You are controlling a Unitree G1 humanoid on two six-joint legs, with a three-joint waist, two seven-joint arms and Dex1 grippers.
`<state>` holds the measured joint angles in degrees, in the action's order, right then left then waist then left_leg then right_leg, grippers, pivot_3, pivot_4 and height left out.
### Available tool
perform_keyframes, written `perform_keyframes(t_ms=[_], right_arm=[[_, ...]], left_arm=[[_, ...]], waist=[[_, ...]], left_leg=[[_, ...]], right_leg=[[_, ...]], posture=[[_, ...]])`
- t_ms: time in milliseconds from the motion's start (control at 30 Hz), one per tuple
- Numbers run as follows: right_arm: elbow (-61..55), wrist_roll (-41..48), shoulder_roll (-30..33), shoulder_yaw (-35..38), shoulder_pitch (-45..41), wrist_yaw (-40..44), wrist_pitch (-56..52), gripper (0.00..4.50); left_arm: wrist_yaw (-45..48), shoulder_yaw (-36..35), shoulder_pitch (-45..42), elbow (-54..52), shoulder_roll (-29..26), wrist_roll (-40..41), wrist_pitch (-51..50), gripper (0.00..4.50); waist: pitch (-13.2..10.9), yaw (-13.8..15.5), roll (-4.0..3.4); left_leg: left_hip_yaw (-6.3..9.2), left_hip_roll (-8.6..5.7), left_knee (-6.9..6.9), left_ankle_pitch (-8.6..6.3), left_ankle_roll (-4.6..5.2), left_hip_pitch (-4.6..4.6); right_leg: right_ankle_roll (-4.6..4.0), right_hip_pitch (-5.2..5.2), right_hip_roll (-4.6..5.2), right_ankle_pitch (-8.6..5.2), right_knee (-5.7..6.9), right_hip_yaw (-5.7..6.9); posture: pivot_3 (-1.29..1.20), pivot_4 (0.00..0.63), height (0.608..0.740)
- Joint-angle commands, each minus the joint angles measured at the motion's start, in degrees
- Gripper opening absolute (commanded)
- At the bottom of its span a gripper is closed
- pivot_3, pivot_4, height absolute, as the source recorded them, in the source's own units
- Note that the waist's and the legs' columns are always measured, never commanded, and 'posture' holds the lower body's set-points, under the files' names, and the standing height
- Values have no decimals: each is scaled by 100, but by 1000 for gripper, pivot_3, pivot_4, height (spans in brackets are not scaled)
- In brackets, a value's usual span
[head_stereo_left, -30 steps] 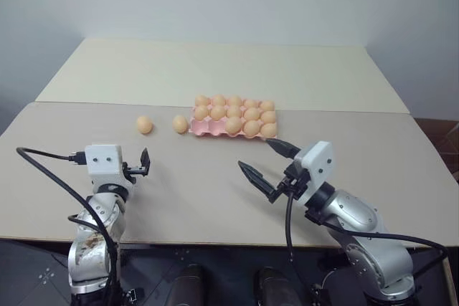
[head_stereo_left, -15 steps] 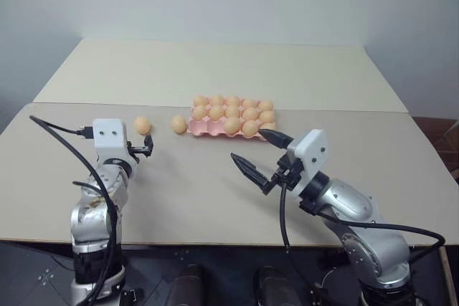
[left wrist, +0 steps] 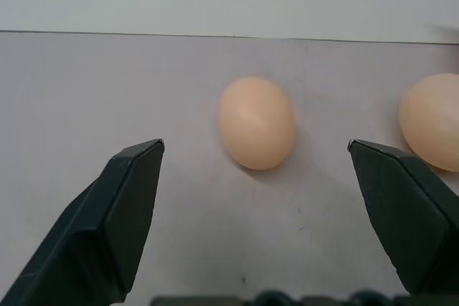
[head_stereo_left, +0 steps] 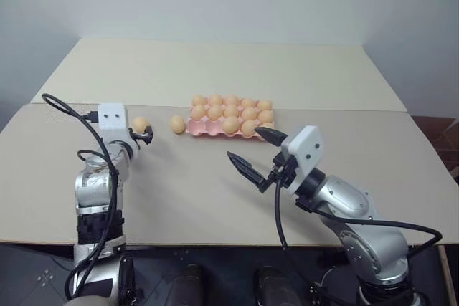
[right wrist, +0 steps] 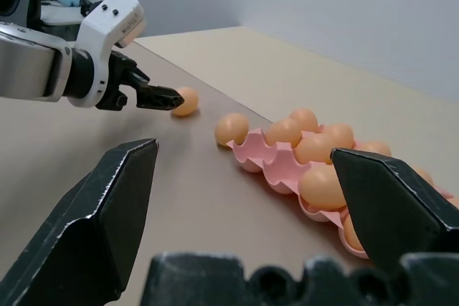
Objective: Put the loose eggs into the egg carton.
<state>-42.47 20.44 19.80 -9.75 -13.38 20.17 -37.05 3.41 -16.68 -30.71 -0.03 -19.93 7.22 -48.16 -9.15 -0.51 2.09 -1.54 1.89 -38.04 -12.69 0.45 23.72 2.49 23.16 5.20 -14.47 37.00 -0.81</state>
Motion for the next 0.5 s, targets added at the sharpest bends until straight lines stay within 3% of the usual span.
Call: perform_keyframes(t_ms=[33, 500], right_arm=[[-246, -16, -16, 34, -162, -62, -5, 4500], [-187, 155, 32, -70, -551, 127, -164, 4500]], left_arm=[[-64, -105, -231, 66, -10, 65, 134, 4453], [-43, -44, -1400, 2412, -243, -26, 837, 4453]], waist=[[0, -11, 0], [0, -15, 0]], left_leg=[[0, 0, 0, 0, 0, 0], [-2, -2, 0, 0, 0, 2]], right_leg=[[0, 0, 1, 0, 1, 0], [1, 1, 0, 1, 0, 4]], posture=[[0, 150, 740], [0, 150, 740]])
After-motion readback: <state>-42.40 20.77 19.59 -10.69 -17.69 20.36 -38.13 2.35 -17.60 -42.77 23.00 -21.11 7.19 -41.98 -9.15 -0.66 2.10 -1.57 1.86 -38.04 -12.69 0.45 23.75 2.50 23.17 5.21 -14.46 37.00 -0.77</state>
